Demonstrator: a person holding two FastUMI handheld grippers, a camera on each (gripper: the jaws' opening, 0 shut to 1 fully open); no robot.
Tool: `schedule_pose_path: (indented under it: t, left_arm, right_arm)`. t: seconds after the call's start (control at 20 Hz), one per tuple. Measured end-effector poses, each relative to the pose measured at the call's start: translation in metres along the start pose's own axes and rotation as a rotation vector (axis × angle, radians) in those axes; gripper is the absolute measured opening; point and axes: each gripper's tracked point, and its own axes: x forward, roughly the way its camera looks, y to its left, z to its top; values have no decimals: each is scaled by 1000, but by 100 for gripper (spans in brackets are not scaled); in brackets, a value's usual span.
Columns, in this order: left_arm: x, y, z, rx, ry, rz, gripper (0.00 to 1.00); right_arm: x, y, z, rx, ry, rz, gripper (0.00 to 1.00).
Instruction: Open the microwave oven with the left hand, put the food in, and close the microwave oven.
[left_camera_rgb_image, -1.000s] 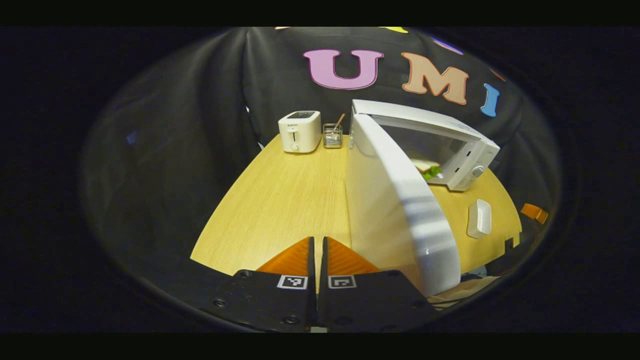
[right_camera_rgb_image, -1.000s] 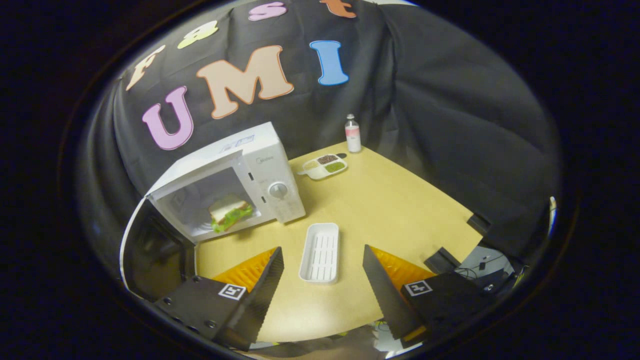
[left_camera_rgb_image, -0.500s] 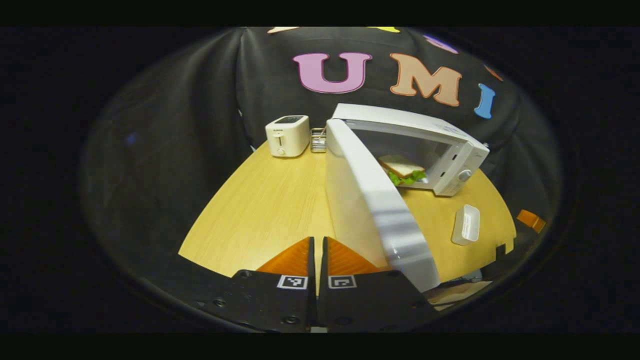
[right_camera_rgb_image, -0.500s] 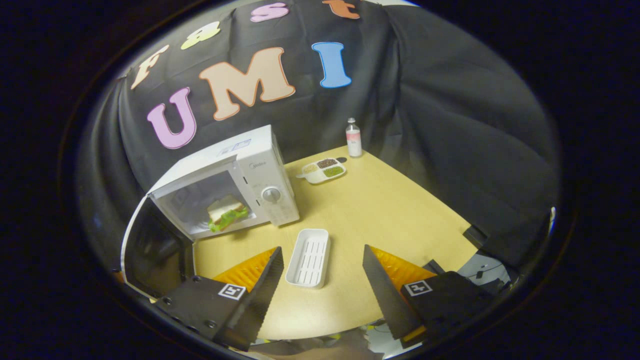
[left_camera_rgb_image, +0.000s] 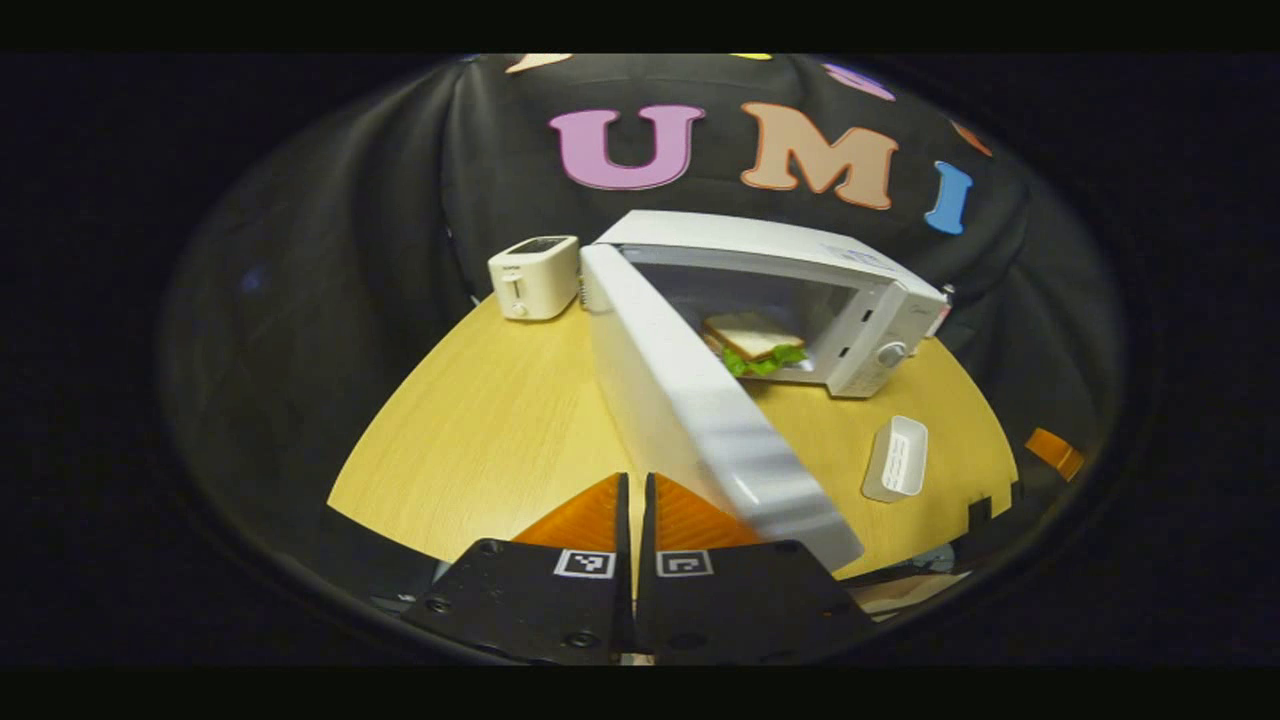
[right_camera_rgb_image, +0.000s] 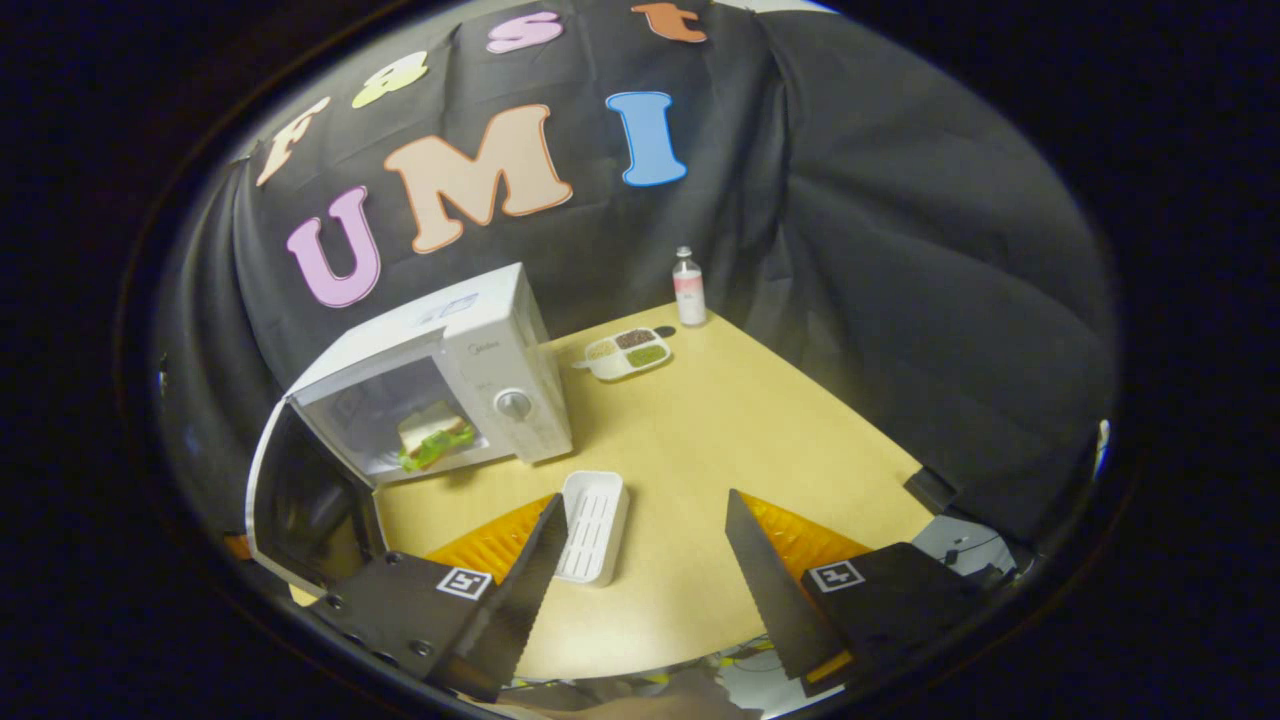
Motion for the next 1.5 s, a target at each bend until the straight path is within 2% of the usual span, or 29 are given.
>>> schedule_pose_path:
  t: [0.45, 0.7, 0.85, 0.9, 0.95, 1.0, 1.05, 1.2, 1.25, 1.5]
  left_arm:
    - [4, -64, 29, 105, -70, -73, 0]
    - [9, -101, 45, 99, -124, -120, 1]
    - [14, -118, 57, 104, -169, -120, 1]
    - [17, -123, 60, 98, -180, -121, 5]
    - [19, -128, 62, 88, -191, -123, 1]
    - [20, -132, 65, 79, -199, -127, 5]
    - [23, -136, 66, 72, -201, -131, 0]
    - [31, -141, 70, 62, -198, -126, 0]
    - [34, -143, 71, 59, -197, -122, 0]
    - [44, -153, 82, 64, -202, -121, 0]
  right_arm:
    - [-3, -39, 20, 25, -55, -5, 98]
    - [-4, -47, 34, 16, -99, 18, 98]
    - [-4, -48, 38, 9, -117, 42, 98]
    - [-4, -48, 38, 2, -116, 47, 98]
    - [-4, -48, 37, -6, -115, 52, 98]
    - [-4, -48, 37, -13, -114, 57, 98]
    - [-5, -50, 38, -19, -115, 59, 98]
    - [-6, -50, 39, -38, -120, 70, 98]
    - [-6, -50, 39, -42, -122, 71, 91]
    - [-12, -47, 38, -51, -127, 77, 89]
